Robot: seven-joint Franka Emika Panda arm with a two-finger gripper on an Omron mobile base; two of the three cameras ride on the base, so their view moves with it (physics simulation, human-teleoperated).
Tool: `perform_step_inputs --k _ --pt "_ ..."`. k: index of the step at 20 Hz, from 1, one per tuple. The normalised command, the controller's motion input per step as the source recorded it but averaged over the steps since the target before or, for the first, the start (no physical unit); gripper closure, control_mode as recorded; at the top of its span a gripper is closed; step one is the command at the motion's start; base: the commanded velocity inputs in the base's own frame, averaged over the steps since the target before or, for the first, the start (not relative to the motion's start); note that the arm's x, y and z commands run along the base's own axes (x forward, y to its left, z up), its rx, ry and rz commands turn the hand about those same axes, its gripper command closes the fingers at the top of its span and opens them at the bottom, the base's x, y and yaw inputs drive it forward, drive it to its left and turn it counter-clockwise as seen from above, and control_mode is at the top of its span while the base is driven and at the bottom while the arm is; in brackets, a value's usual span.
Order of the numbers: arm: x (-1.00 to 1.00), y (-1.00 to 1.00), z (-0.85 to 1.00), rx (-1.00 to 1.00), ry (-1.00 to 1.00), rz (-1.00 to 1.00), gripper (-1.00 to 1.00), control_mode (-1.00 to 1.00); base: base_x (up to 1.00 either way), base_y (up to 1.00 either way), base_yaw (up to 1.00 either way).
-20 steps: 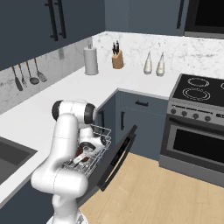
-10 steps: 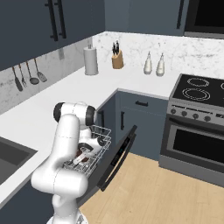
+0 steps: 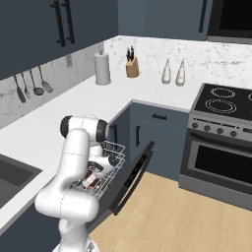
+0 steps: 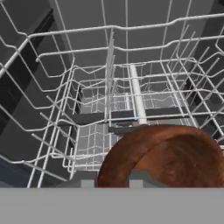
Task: Pick up the cup and bowl from the counter, place them in the dishwasher, and close the dishwasher door.
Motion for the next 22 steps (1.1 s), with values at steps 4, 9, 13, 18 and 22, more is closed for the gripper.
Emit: perform_step_inputs --k 4,9,13,18,22 --pt "-0.03 0.0 0.05 0.0 0.0 0.0 -1.0 -1.0 0.0 0.0 0.0" --pt "-0.16 -0.18 0.23 0.0 -0.02 0.0 -1.0 -1.0 0.0 0.0 0.0" --pt "-0.23 -0.39 0.54 0.0 -0.07 0.0 -1.0 -1.0 0.0 0.0 0.0" --pt "-0.17 -0.42 0.69 0.0 -0.04 0.0 -1.0 -1.0 0.0 0.0 0.0" --pt "-0.09 -0.3 0.79 0.0 0.0 0.0 -1.0 -1.0 0.0 0.0 0.0"
